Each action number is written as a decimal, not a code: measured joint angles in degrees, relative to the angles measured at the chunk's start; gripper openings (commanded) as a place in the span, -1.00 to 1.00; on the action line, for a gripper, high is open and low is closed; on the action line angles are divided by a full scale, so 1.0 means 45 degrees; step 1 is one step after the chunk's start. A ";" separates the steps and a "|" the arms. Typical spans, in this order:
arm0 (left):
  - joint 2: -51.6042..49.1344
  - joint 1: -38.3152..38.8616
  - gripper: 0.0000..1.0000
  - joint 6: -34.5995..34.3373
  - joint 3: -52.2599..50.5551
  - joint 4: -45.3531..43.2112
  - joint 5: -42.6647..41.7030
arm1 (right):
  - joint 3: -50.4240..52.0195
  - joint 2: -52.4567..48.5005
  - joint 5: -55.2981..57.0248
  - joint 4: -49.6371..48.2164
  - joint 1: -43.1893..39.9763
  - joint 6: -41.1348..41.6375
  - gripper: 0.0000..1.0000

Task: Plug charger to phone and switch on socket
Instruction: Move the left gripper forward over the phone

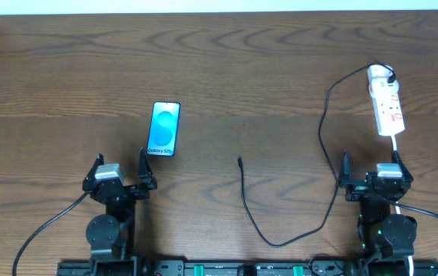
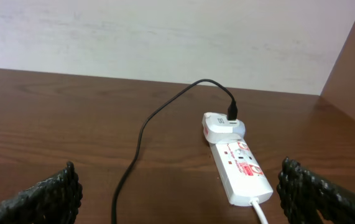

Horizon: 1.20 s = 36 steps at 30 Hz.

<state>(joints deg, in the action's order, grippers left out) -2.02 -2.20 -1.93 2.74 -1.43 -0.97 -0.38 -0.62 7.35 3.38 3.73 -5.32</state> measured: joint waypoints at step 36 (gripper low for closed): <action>-1.6291 0.0015 0.86 0.0393 1.7189 0.8879 0.0248 | 0.0000 0.0000 0.0000 -0.0005 0.0000 0.0000 0.99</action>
<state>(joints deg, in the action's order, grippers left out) -75.33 -2.13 -0.16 80.09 38.52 0.14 -0.38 -0.62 7.35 3.36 3.73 -5.32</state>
